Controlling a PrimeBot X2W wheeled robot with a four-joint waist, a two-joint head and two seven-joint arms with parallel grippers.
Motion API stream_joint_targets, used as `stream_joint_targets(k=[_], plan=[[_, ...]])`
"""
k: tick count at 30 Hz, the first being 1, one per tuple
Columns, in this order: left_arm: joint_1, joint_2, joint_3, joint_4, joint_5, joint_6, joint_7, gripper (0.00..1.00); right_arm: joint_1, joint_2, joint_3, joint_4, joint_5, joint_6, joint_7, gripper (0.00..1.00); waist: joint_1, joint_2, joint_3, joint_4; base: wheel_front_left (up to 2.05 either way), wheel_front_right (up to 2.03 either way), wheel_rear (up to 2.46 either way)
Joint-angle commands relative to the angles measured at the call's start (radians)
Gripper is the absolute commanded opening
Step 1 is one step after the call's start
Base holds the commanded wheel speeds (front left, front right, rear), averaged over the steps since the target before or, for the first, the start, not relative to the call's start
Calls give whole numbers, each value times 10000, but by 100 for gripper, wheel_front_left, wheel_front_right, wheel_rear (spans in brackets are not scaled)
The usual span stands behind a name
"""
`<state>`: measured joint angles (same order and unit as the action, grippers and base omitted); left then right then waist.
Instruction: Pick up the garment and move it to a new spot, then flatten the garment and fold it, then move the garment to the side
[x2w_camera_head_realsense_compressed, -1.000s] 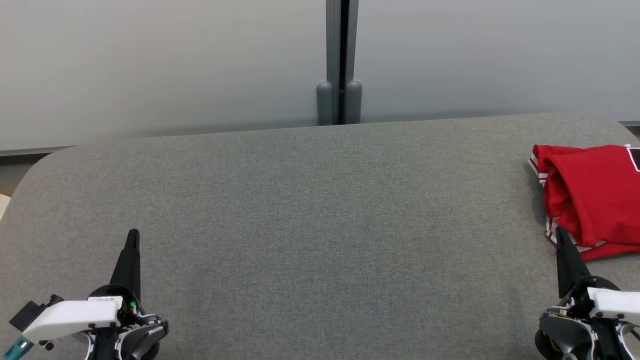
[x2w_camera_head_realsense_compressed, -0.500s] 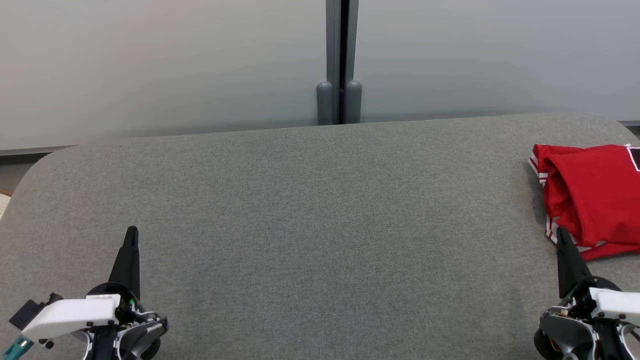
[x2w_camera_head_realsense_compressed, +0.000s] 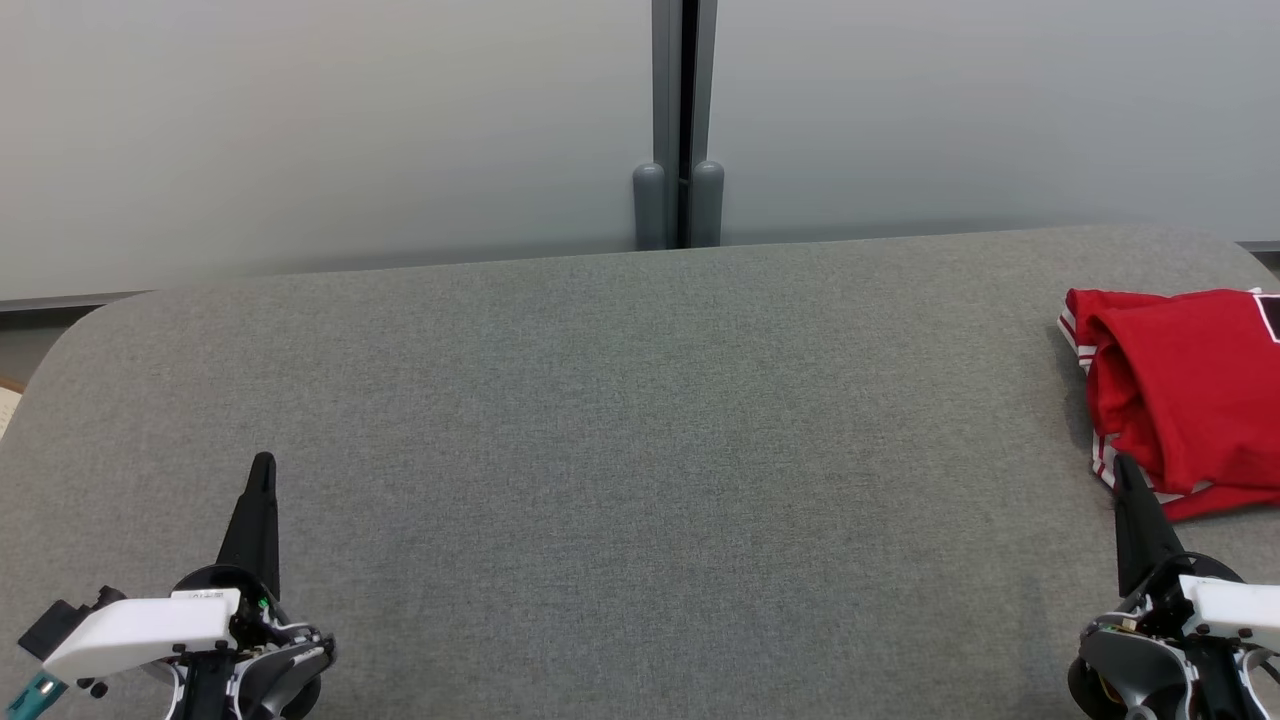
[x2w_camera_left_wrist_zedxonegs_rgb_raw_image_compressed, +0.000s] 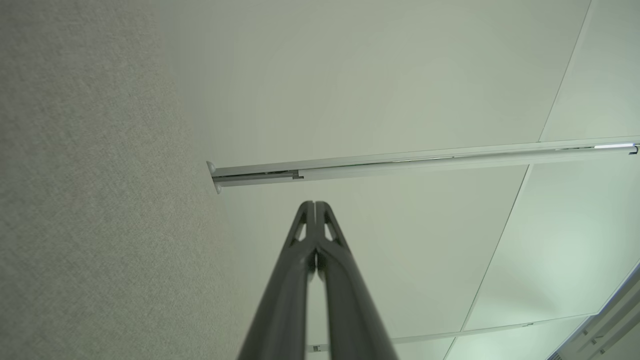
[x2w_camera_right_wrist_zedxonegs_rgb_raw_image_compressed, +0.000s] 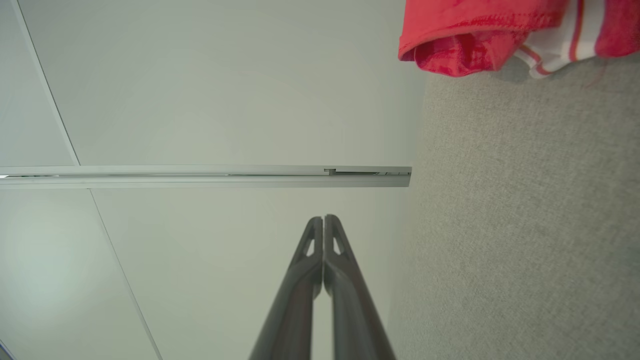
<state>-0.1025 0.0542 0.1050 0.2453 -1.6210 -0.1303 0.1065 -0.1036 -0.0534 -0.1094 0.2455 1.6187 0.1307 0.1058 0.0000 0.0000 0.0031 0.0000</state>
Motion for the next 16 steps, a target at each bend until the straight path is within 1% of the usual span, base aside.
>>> stream_joint_targets(k=[1, 16], plan=[[-120, 29, 44, 15, 15, -51, 28, 0, -98, -11, 0, 11, -22, 0, 66, 0, 0, 0, 0, 0, 0, 0, 0], [-123, 13, 62, 16, 40, -51, 40, 0, -100, -1, -18, 11, -34, 0, 84, 0, 0, 0, 0, 0, 0, 0, 0]])
